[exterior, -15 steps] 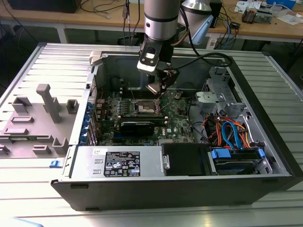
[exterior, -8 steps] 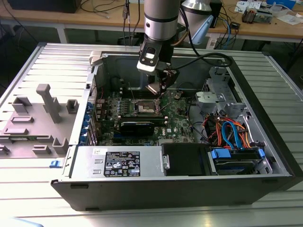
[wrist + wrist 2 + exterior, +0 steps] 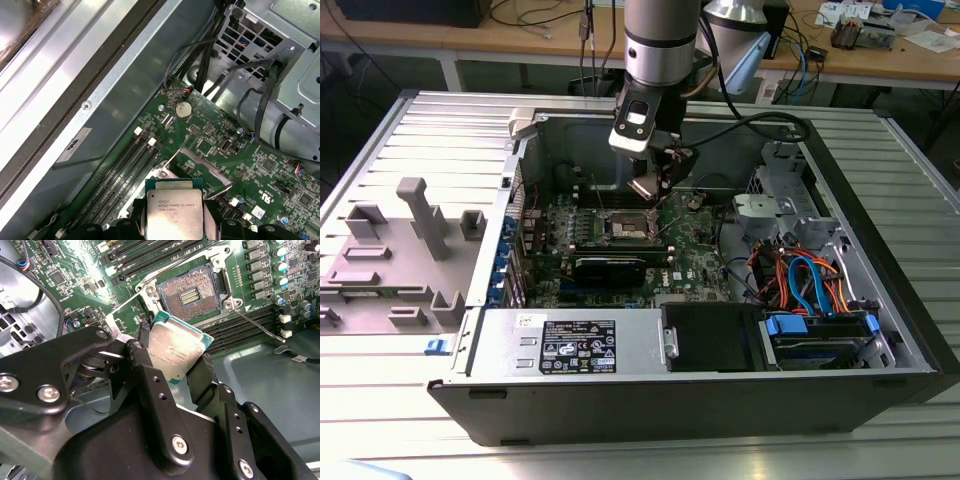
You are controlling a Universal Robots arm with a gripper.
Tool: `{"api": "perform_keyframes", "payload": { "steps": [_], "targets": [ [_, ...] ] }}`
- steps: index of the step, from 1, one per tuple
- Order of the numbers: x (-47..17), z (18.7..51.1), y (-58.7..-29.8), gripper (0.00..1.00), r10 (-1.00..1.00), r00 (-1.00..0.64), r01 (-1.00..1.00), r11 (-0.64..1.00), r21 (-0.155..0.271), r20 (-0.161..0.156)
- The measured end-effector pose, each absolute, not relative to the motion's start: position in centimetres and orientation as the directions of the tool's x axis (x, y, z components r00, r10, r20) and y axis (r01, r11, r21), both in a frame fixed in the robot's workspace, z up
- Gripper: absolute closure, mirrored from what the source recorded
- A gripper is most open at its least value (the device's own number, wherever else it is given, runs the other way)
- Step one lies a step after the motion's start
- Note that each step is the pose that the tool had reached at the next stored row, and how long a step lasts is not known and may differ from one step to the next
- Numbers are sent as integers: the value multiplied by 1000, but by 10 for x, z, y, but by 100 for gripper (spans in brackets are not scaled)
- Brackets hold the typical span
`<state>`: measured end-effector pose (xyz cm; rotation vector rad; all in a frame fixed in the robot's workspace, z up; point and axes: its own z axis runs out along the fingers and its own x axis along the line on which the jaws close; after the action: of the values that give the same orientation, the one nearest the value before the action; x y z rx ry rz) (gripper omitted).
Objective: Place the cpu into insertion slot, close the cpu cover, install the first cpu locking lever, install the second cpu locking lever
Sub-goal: 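Place the cpu into insertion slot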
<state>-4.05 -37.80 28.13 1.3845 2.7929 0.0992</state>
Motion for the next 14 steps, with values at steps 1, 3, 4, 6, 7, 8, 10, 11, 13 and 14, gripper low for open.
{"api": "perform_keyframes", "payload": {
  "steps": [1,3,4,6,7,8,10,11,13,14],
  "targets": [
    [-40,281,-378,45,796,-605,795,603,67,8],
    [-40,281,-378,45,797,-604,796,602,67,8],
    [-40,281,-378,45,797,-603,796,602,67,8],
    [-40,281,-378,45,799,-601,797,600,67,8],
    [-40,281,-378,45,799,-601,798,599,67,7],
    [-40,281,-378,45,800,-600,798,598,67,7],
    [-40,281,-378,45,801,-599,800,597,67,7],
    [-40,280,-378,45,801,-598,800,596,67,7],
    [-40,280,-378,45,803,-596,801,595,66,7],
    [-41,280,-378,45,803,-596,802,594,66,7]
  ]
}}
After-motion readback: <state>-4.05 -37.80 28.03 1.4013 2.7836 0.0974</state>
